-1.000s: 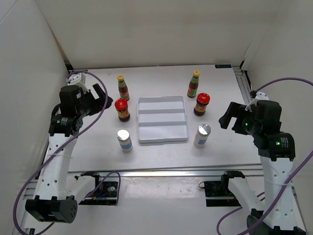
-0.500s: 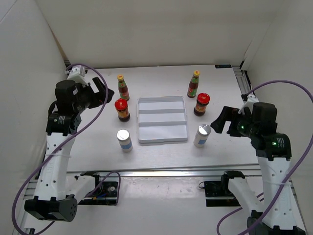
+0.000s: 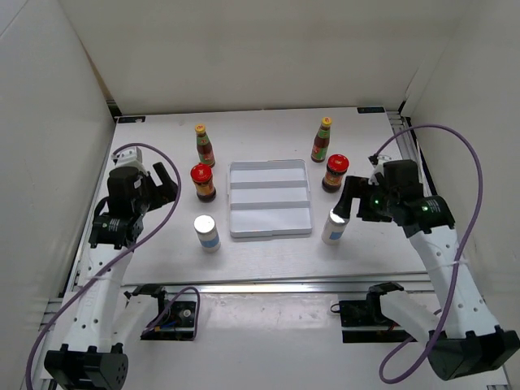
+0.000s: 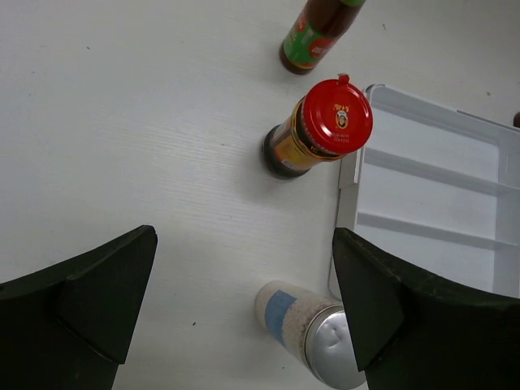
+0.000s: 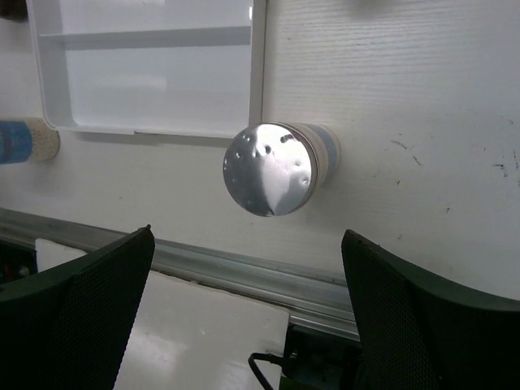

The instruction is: Organize the condiment bottles

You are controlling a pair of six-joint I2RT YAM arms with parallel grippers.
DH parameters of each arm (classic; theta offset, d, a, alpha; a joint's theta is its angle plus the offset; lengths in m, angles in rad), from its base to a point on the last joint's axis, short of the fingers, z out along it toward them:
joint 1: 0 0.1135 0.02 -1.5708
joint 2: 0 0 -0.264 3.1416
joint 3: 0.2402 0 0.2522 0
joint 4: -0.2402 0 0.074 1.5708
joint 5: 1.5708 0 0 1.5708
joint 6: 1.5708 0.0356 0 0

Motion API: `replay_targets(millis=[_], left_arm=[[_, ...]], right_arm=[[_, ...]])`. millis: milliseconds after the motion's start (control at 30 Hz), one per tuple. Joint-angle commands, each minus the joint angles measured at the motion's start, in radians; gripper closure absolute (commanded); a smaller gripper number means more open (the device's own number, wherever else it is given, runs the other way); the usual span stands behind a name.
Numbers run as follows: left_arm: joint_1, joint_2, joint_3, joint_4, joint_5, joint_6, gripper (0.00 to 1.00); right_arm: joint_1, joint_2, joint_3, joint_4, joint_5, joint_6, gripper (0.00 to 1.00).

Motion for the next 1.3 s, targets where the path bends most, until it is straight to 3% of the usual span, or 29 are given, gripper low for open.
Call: replay_targets(millis=[0, 200, 367, 933, 1067, 1267], left_arm=[[-0.021, -0.027, 0.026, 0.034, -0.083, -0.004, 0.0], [-0.03, -0.027, 0.014, 0.057, -0.059, -0.004, 0.0], [-0.039, -0.027, 0.005, 0.057, -0.068, -0.004, 0.0], [-0.048, -0.027, 0.005, 0.057, -0.068, -0.014, 0.0], [-0.048, -0.018, 0.005, 0.066, -0.068, -0.014, 0.0], [-0.048, -0.018, 0.005, 0.066, -0.068, -0.014, 0.0]], right_arm=[[0.081, 0.039, -0.006, 0.063, 0.137, 0.037, 0.01], [0.181, 0.128, 0.005, 0.072, 0.278, 0.068, 0.01], [0.181, 0.22, 0.005, 0.091, 0.278, 0.08, 0.01], [0.233, 0.318, -0.024, 0.057, 0.267, 0.138, 0.01], [0.233, 0.318, -0.045, 0.057, 0.277, 0.147, 0.1], [0.233, 0.307, -0.055, 0.048, 0.286, 0.156, 0.36]])
